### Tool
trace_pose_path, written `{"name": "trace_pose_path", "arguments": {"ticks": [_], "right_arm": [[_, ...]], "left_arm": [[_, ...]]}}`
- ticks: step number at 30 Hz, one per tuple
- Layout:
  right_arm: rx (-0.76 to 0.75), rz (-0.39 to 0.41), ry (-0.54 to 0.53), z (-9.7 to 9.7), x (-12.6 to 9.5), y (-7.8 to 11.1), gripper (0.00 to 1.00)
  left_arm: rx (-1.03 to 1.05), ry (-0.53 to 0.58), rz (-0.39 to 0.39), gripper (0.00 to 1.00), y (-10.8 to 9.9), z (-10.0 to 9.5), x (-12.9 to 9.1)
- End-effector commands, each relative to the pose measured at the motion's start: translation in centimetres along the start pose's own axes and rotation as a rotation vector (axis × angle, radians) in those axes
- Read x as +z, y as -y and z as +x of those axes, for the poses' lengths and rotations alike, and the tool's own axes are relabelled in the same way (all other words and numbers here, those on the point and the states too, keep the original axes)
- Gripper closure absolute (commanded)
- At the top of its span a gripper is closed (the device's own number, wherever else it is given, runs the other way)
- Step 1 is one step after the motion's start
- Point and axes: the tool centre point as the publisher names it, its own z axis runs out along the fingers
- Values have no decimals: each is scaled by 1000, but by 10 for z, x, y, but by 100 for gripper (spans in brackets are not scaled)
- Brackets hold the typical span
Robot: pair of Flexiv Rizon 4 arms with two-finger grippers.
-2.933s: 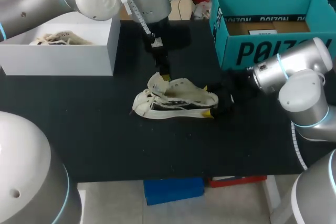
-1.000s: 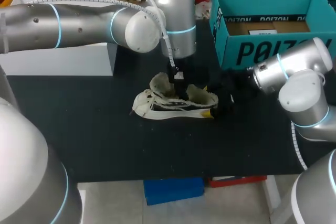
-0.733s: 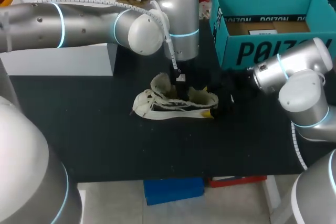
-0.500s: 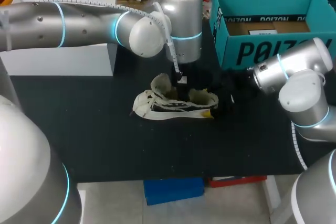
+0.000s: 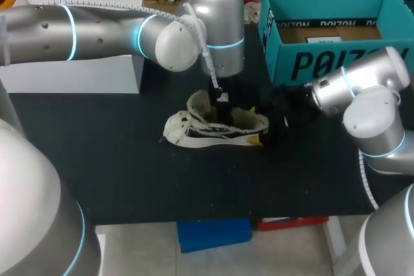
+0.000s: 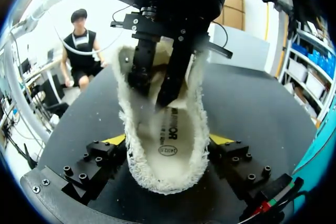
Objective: Take the shoe out of the shoebox, open the shoe tongue, remove and reinsert the insole, then place the shoe into the shoebox
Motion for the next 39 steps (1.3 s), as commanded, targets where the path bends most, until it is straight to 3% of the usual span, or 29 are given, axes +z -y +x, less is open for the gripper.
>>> {"name": "trace_pose_path", "arguments": {"ticks": [1,13,18,20,24,31,39], "right_arm": [[2,2,1,-1,0,1,100],[2,2,1,-1,0,1,100],[2,2,1,-1,0,1,100],[2,2,1,-1,0,1,100],[2,2,1,-1,0,1,100],[2,2,1,-1,0,1,100],[2,2,1,-1,0,1,100]], "left_arm": [[-14,84,-41,56,-5,4,13],[-98,390,-155,56,-29,-11,22],[-87,464,-206,56,-41,-18,36],[-91,508,-196,61,-45,-19,37],[-105,584,-166,55,-52,-27,35],[-93,741,-117,56,-53,-39,28],[-91,754,-85,55,-49,-52,32]]}}
